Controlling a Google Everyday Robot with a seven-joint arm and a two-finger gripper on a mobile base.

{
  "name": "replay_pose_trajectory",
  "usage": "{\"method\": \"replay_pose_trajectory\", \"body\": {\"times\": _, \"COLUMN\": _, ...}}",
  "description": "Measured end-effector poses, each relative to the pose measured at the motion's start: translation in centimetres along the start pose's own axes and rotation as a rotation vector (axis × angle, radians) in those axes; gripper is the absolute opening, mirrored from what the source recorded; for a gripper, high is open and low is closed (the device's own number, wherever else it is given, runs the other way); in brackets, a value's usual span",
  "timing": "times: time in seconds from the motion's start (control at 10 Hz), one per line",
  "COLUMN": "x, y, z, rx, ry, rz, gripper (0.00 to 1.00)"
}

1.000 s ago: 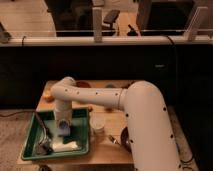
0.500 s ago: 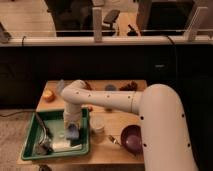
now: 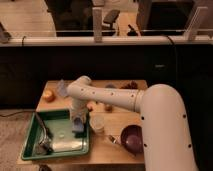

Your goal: Wipe tray with sponge

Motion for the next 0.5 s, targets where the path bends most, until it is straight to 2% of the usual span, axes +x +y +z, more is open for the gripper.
{"method": "replay_pose_trajectory", "body": {"times": 0.3, "x": 0.1, "y": -4.5, "z": 0.4, "rx": 0.009, "ry": -0.01, "rz": -0.101, "gripper": 0.0}}
{"method": "replay_pose_trajectory", "body": {"times": 0.5, "x": -1.5, "y": -6.0, "z": 0.8, "rx": 0.009, "ry": -0.035, "rz": -0.161, "gripper": 0.0}}
